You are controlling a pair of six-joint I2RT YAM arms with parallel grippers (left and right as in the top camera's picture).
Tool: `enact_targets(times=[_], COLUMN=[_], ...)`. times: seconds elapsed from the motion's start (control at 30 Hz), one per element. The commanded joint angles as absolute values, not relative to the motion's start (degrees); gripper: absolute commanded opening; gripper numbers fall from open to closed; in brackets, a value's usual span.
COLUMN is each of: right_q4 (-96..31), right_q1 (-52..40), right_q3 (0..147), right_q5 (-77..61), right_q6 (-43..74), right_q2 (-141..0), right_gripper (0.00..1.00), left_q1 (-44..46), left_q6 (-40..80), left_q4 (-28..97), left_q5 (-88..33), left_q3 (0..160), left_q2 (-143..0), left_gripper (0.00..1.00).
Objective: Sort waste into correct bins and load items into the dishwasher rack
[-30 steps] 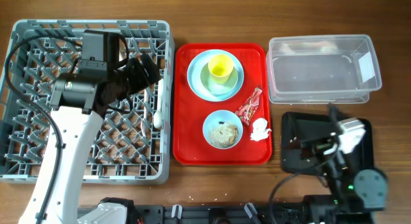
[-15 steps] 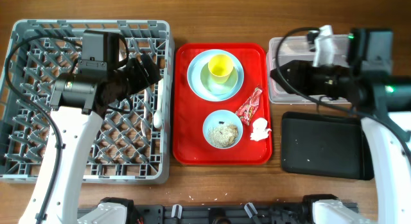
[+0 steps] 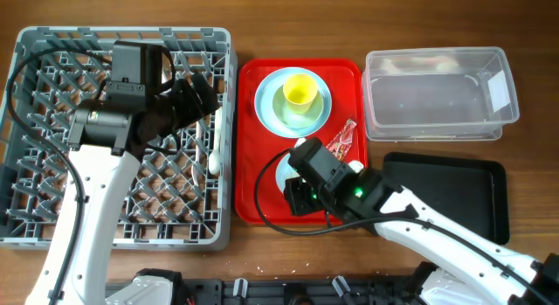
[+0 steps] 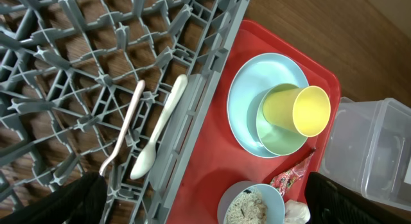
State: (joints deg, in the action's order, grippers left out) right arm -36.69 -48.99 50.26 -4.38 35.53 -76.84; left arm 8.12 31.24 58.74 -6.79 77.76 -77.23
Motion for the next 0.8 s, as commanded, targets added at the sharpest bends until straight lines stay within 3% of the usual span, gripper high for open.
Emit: enact_targets(times=[0.0,0.2,0.4,0.77], right_q4=[-33.3,-24.9,-24.2,-27.9], right_q1=[-49.9,-50.0,-50.0,-50.0], right_q3=[49.2,49.2,49.2,49.2], right_q5=[-1.3,-1.3,-1.3,5.6], right_q6=[32.2,22.4,20.8,19.6], right_q2=[-79.7,-87.0,-90.4,-90.5], right_gripper=[0.4,0.35,0.25,0.26], left_q1=[8.0,8.0,8.0,8.0], left_q6=[32.0,32.0,32.0,32.0], left_q4=[58.6,58.6,58.6,58.6], left_q5=[-7.2,-7.2,-7.2,-7.2], left_q3=[78.0,78.0,78.0,78.0], left_q2=[-76.6,-76.6,-76.6,-76.6], left_gripper=[1.0,1.0,1.0,1.0])
